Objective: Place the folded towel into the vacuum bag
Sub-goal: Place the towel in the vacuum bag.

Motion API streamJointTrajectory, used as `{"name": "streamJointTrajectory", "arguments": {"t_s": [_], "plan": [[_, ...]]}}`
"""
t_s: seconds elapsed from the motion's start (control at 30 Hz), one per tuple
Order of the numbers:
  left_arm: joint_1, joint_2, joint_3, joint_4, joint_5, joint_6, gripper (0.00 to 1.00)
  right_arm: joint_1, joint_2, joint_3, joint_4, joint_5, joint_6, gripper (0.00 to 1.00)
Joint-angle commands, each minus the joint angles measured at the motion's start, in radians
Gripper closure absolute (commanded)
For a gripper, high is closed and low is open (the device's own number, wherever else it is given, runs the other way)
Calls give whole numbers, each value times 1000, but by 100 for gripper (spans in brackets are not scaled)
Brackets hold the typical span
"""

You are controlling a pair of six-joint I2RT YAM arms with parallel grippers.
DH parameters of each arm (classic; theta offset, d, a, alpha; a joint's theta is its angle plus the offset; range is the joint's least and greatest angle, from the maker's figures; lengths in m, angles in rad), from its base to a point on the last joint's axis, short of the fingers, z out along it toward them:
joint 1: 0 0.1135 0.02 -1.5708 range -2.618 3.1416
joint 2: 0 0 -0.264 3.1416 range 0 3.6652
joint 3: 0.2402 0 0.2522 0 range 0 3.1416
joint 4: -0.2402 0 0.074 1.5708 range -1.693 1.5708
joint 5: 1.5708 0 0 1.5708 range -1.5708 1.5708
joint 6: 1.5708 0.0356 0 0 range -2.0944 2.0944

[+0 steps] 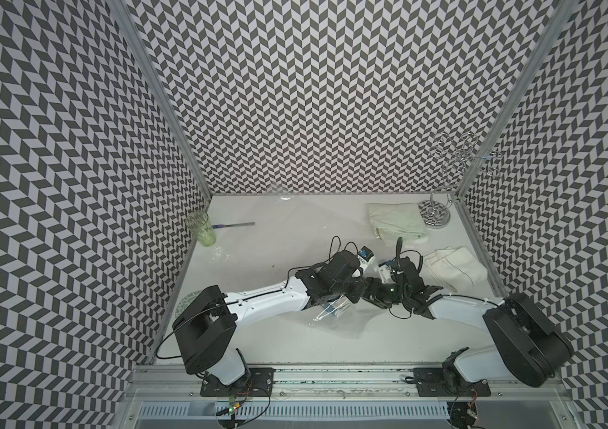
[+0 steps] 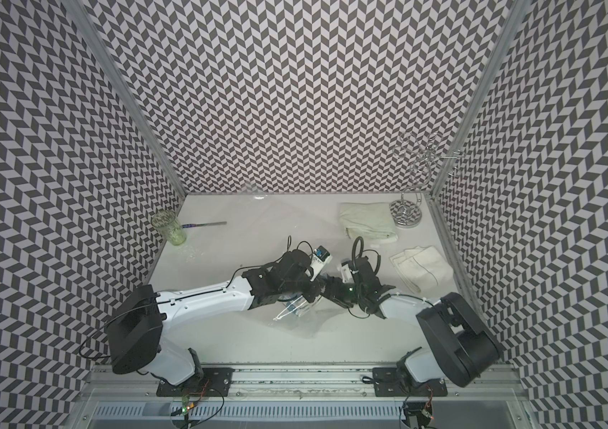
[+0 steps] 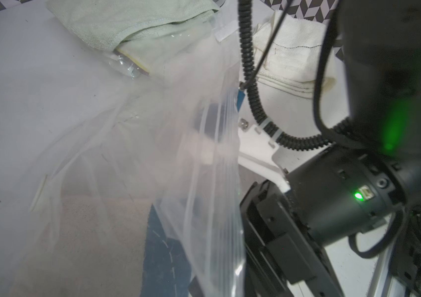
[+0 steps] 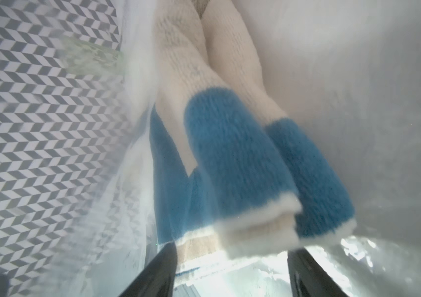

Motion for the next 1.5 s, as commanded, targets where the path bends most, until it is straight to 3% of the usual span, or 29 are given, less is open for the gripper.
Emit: {"name": "streamJointTrajectory", "arguments": {"t_s": [0.0, 0.17, 0.3, 0.4, 0.57, 0.63, 0.77, 0.97, 1.1, 1.2, 1.33, 1.4, 1.47], "plan": [[-16, -24, -4, 64, 39, -19, 95, 56, -27, -74, 155, 41, 211, 27], [-26, -9, 9, 63, 49, -13, 95, 127, 67, -120, 359, 61, 372, 24], [-29, -5, 13, 58, 57, -1, 96, 146, 98, -106, 435, 132, 388, 28], [-29, -5, 20, 52, 65, 9, 95, 145, 91, -101, 479, 212, 363, 40], [-29, 4, 35, 32, 77, 28, 96, 138, 142, -74, 594, 197, 305, 81], [-29, 0, 34, 23, 73, 34, 96, 120, 171, -56, 689, 100, 266, 88], [-29, -10, 28, 20, 69, 43, 95, 93, 238, 18, 685, -169, 158, 100], [-28, -7, 23, 26, 66, 48, 95, 91, 177, 2, 539, -442, -31, 100], [-28, -6, 14, 36, 72, 48, 92, 78, 105, 10, 400, -526, -139, 100], [-28, -7, 10, 45, 90, 45, 89, 77, 128, 74, 262, -515, -241, 100], [-32, -5, 20, 57, 124, 29, 79, 90, 262, 125, 303, -427, -203, 100], [-32, -13, 34, 31, 124, 11, 69, 87, 316, 136, 292, -361, -192, 100], [-31, -49, 36, -4, 111, -25, 53, 84, 337, 132, 262, -273, -183, 100]]}}
